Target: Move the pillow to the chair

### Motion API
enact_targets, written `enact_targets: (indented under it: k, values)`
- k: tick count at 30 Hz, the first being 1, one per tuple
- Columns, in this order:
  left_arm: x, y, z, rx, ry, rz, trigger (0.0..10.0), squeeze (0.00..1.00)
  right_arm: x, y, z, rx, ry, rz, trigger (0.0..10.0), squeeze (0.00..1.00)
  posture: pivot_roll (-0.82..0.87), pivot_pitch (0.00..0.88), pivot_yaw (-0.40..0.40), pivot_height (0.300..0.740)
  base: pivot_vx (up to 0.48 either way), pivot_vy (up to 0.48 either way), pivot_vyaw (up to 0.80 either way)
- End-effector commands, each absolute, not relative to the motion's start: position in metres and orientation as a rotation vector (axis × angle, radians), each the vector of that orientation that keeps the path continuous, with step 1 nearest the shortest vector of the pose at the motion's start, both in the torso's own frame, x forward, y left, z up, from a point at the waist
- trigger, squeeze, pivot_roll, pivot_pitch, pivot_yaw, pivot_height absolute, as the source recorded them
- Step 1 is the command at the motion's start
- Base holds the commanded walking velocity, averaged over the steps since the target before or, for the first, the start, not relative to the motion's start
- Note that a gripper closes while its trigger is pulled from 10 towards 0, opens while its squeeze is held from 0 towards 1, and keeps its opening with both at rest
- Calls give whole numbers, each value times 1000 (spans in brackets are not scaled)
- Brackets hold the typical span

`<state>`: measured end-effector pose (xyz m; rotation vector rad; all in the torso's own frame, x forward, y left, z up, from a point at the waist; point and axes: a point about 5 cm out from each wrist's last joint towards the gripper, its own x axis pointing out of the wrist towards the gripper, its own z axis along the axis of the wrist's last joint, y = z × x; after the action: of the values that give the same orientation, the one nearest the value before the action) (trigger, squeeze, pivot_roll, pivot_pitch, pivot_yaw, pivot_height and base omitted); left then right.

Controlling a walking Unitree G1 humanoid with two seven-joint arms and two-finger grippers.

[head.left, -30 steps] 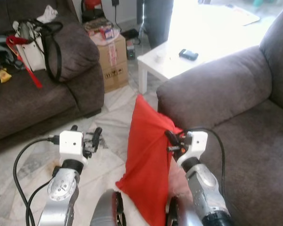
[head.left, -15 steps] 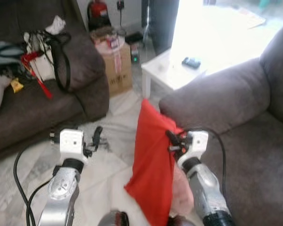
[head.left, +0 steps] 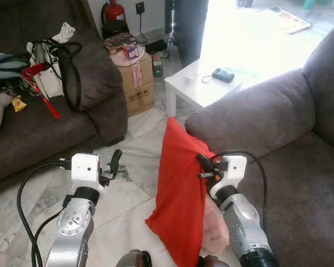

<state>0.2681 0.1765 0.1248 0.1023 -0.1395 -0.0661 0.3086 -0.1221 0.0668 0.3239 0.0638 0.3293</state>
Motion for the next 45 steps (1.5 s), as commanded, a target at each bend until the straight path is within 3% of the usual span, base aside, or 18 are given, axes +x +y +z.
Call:
enact_targets:
  k: [1, 14, 35, 45]
  values:
    - [270, 179, 123, 110, -136, -75, 10000, 0, 322, -120, 100, 327, -110, 332, 10000, 0, 104, 87, 61, 740, 0, 0, 0]
    - [285, 188, 126, 134, -147, -56, 10000, 0, 332, -116, 106, 315, -134, 334, 10000, 0, 101, 0, 69, 740, 0, 0, 0]
    - [283, 176, 124, 85, -170, -63, 10000, 0, 335, -121, 108, 315, -163, 310, 10000, 0, 95, 0, 61, 740, 0, 0, 0]
    - [278, 173, 121, 77, -160, -63, 10000, 0, 332, -122, 104, 317, -152, 301, 10000, 0, 94, 51, 54, 740, 0, 89, 0]
